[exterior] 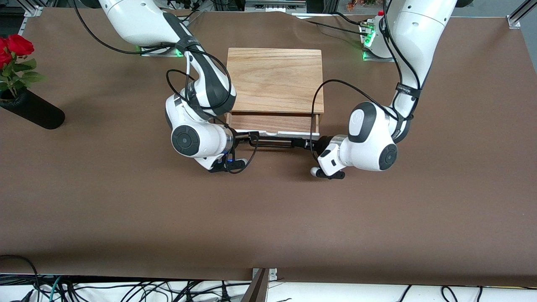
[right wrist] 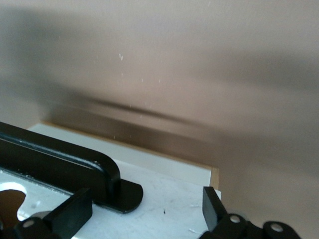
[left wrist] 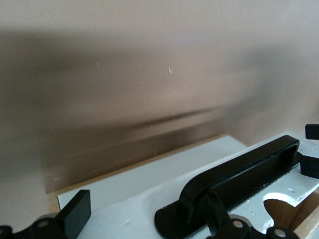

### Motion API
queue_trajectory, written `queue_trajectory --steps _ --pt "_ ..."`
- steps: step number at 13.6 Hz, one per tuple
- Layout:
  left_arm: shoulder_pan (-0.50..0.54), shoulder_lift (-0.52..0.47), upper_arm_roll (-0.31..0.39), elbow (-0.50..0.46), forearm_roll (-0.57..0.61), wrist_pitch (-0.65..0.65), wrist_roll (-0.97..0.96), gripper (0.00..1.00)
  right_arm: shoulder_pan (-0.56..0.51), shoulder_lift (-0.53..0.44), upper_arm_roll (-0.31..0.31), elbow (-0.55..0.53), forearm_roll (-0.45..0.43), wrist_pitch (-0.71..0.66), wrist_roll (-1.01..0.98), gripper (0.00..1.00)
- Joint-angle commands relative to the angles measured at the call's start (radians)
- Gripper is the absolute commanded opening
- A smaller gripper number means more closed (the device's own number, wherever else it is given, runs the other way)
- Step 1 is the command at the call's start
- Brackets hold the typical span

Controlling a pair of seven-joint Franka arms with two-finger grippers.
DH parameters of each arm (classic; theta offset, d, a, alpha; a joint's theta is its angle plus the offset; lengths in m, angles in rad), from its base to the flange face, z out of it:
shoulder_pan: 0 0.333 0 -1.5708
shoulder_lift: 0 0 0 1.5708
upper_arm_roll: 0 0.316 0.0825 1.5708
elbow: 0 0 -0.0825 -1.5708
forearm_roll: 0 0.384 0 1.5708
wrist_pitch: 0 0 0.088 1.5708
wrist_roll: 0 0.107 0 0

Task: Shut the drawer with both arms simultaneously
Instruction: 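Push the white drawer front into the box with both grippers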

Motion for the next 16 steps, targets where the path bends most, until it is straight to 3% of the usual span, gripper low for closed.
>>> queue_trajectory --steps 1,8,16 --pt "0.002 -0.09 -0.04 -0.128 0.013 -0.004 0.004 1.0 0.009 -0.011 0.023 -0.006 0.02 -0.039 0.002 1.0" --pt "0.028 -0.188 -0.061 -0.271 0.015 -0.005 0.011 1.0 0.01 -0.008 0.04 -0.006 0.025 -0.154 0.002 1.0" --pt "0.117 -0.257 -0.061 -0.274 0.015 -0.105 0.004 1.0 0.003 -0.008 0.052 -0.006 0.029 -0.206 -0.006 1.0"
